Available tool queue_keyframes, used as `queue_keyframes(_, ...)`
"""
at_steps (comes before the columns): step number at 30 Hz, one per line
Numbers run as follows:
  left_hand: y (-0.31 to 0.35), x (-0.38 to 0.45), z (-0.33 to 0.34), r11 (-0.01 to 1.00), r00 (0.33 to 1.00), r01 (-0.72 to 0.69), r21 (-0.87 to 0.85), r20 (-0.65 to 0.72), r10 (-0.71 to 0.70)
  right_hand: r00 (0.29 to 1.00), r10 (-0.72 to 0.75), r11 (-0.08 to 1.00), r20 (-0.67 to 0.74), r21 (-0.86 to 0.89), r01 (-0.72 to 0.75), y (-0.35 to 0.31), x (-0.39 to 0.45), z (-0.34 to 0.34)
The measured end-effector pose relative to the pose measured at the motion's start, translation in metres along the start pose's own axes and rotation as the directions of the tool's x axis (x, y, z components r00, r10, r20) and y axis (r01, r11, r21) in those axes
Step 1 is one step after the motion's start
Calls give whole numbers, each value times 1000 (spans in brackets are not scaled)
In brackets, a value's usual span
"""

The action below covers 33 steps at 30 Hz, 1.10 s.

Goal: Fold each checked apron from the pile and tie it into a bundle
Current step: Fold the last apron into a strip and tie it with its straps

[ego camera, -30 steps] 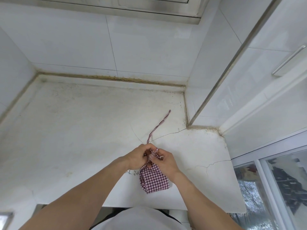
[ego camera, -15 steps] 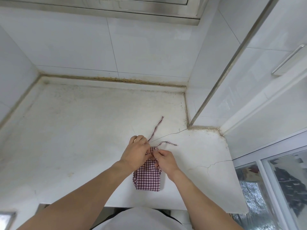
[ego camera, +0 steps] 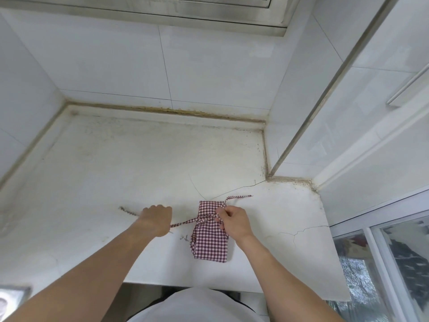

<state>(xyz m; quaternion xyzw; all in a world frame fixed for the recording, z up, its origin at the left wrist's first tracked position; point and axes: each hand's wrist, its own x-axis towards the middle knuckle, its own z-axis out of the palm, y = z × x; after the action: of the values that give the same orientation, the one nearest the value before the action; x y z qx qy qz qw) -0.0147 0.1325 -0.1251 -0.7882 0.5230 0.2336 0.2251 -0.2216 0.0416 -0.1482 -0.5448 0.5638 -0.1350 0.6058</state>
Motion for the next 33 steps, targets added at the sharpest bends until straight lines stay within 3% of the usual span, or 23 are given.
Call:
queue_keyframes(1,2,-2,-3,1000,1000,5,20,-27,-5,1000,-11,999,4,-33,11,-1,0,1)
queue_keyframes(3,16,-2,-6,986,975,-103,-129,-209,74,999,-27,997,22,-77,28,-2,0,1)
queue_keyframes(5,36,-4,-7,855,903,-339,-393,-390,179,998,-41,994,38,-104,45,-4,-1,1)
queue_keyframes(7,56,-8,-5,693,862,-485,-534,-424,278,997,-61,988,40,-138,66,-6,-3,0)
queue_keyframes(10,76,-9,3,685,843,-527,-504,-415,343,996,-71,987,47,-139,77,-6,-5,0)
queue_keyframes(16,84,-3,12,843,913,-355,-405,-343,220,1000,27,999,-5,-43,-27,-2,-8,2)
queue_keyframes(22,80,-3,22,887,796,-437,-146,-523,306,995,93,996,-17,15,-93,-9,-7,4)
queue_keyframes(25,76,-1,24,870,753,-470,-147,-582,308,996,91,996,-24,-17,-91,-11,-6,5)
queue_keyframes(28,75,-3,24,855,770,-480,-197,-563,302,995,101,995,-17,-27,-101,-13,-7,5)
queue_keyframes(33,67,-4,21,831,691,-534,-155,-647,323,992,124,992,5,-8,-124,-14,-6,2)
